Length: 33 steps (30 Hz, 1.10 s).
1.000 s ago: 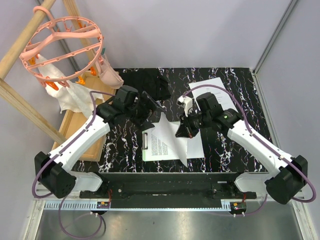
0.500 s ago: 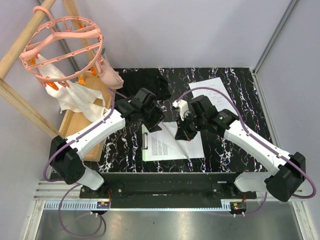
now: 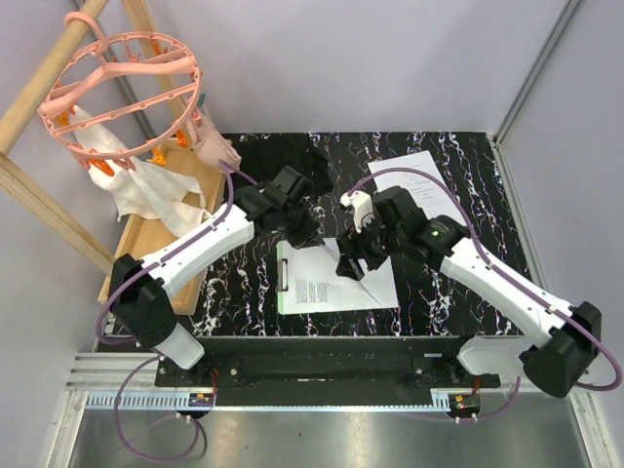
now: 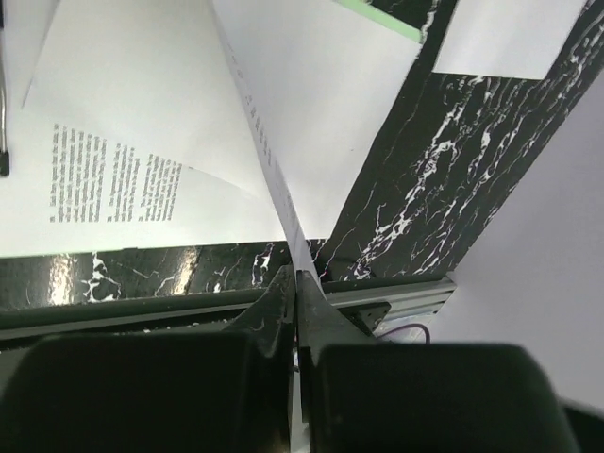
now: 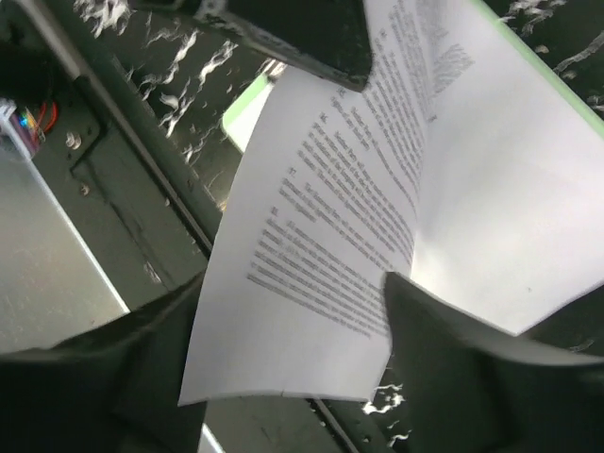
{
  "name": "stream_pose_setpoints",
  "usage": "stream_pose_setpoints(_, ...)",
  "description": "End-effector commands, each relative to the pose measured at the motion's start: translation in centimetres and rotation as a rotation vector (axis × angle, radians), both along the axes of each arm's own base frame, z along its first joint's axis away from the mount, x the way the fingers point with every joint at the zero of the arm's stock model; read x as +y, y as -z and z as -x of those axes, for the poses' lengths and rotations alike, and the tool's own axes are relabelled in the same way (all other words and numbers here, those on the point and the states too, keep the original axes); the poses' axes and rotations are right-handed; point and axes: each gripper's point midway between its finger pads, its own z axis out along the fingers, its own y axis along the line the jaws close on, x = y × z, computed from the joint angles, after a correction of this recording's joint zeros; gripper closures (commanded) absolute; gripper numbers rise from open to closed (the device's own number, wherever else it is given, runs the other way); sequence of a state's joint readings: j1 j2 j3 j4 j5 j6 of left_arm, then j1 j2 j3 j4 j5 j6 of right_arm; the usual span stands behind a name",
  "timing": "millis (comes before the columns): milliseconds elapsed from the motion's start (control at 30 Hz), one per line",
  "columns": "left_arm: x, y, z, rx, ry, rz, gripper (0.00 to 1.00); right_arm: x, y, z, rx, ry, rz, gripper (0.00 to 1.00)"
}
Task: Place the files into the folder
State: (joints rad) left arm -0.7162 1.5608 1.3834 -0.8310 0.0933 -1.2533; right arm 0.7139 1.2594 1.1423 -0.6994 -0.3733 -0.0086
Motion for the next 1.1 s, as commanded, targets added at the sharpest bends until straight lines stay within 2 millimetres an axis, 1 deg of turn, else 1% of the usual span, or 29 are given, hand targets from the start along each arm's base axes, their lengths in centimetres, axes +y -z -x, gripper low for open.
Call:
stream_pose_setpoints(0,-1.3,-6.0,-3.0,-0.248,0.102,0.033,1.00,-1.3,-6.4,-2.2,-0.182,0.216,-0.121,0.10)
stream_pose_setpoints(33,-1.5,-6.8,-3.2,-0.304,0.154,0.035,1.00,-1.9,-7.6,-2.7,-0.184,0.307,-0.151,0.01)
stream_pose_setpoints(67,-1.9,-8.4,-3.2,-0.351,0.182,0.066,1.00,-3.9,-9.3,-3.6,-0.249,0.431,-0.165,0.00)
stream_pose_setpoints(133,-2.5,-10.3,-3.5,-0.454,0.240,0.099,1.00,-6.0,-11.0,-4.5,-0.258,0.604,-0.209,0.00)
stream_pose_setpoints(167,-2.8,-11.4,-2.9,-0.493,0.284,0.135,1.00,-7.7,-12.0,-4.6,-0.280,0.682,-0.228,0.00)
stream_pose_setpoints(200,-3.0,-12.5,-3.1,-0.565,0.328,0.146,1.00,-8.3,-12.4,-4.6,-0.275,0.718,-0.246,0.00)
stream_pose_setpoints(233,-3.2,-13.0,-2.9,-0.602,0.357,0.160,1.00,-8.7,-12.7,-4.5,-0.261,0.748,-0.271,0.00)
stream_pose_setpoints(267,-3.3,-13.3,-1.7,-0.628,0.413,0.199,1.00,-9.2,-12.8,-4.3,-0.258,0.765,-0.277,0.00)
stream_pose_setpoints(300,-3.7,-14.5,-1.7,-0.704,0.442,0.233,1.00,-9.6,-12.5,-4.3,-0.252,0.785,-0.273,0.00)
stream_pose_setpoints(333,-3.4,-15.5,-0.9,-0.749,0.462,0.264,1.00,-9.9,-12.2,-4.3,-0.244,0.805,-0.272,0.00)
stream_pose_setpoints(367,-3.4,-13.6,0.0,-0.731,0.498,0.274,1.00,-10.0,-11.9,-4.2,-0.239,0.809,-0.272,0.00)
stream_pose_setpoints(400,-3.4,-13.8,0.1,-0.774,0.507,0.290,1.00,-10.2,-11.1,-4.2,-0.225,0.816,-0.259,0.00)
stream_pose_setpoints(433,-2.9,-13.8,0.8,-0.793,0.506,0.299,1.00,-10.0,-10.7,-4.1,-0.212,0.813,-0.262,0.00)
stream_pose_setpoints(467,-2.3,-10.2,1.2,-0.742,0.505,0.266,1.00,-9.8,-10.2,-3.9,-0.192,0.801,-0.258,0.00)
stream_pose_setpoints(533,-1.8,-8.5,1.6,-0.744,0.481,0.282,1.00,-9.2,-8.4,-3.6,-0.142,0.780,-0.239,0.00)
stream_pose_setpoints(567,-1.2,-5.0,2.2,-0.678,0.482,0.263,1.00,-8.8,-7.7,-3.6,-0.123,0.773,-0.235,0.00)
stream_pose_setpoints(600,-1.3,-4.3,2.3,-0.676,0.474,0.281,1.00,-8.6,-6.0,-3.4,-0.085,0.770,-0.212,0.00)
stream_pose_setpoints(633,-1.3,-3.2,2.4,-0.664,0.476,0.281,1.00,-8.1,-5.2,-3.0,-0.056,0.750,-0.211,0.00)
stream_pose_setpoints(667,-0.8,-1.0,2.9,-0.633,0.476,0.261,1.00,-7.9,-4.5,-2.9,-0.039,0.747,-0.213,0.00)
stream_pose_setpoints(700,-0.5,-0.1,2.9,-0.627,0.465,0.249,1.00,-7.8,-2.8,-2.5,0.008,0.758,-0.201,0.00)
stream_pose_setpoints(733,-0.5,0.3,2.7,-0.640,0.451,0.249,1.00,-7.4,-2.4,-2.1,0.034,0.753,-0.224,0.00)
stream_pose_setpoints(767,0.2,2.0,2.6,-0.632,0.426,0.220,1.00,-7.3,-1.7,-1.9,0.062,0.762,-0.235,0.00)
stream_pose_setpoints(800,0.4,2.6,2.5,-0.627,0.411,0.212,1.00,-7.0,0.3,-1.0,0.135,0.775,-0.235,0.00)
stream_pose_setpoints(833,0.5,2.9,2.5,-0.632,0.407,0.213,1.00,-5.9,0.3,-0.6,0.174,0.741,-0.295,0.00)
stream_pose_setpoints(867,0.6,3.6,2.6,-0.639,0.405,0.212,1.00,-5.4,1.2,-0.1,0.218,0.731,-0.312,0.00)
stream_pose_setpoints(900,0.7,3.9,2.5,-0.635,0.396,0.210,1.00,-5.3,3.4,0.8,0.290,0.743,-0.304,0.00)
stream_pose_setpoints(933,0.8,4.5,2.4,-0.624,0.389,0.202,1.00,-4.6,3.9,1.3,0.329,0.715,-0.324,0.00)
stream_pose_setpoints(1000,1.1,5.1,2.3,-0.599,0.353,0.191,1.00,-4.4,5.6,2.4,0.393,0.705,-0.304,0.00)
stream_pose_setpoints(1067,1.9,6.0,2.0,-0.553,0.279,0.164,1.00,-4.1,6.1,3.1,0.437,0.687,-0.305,0.00)
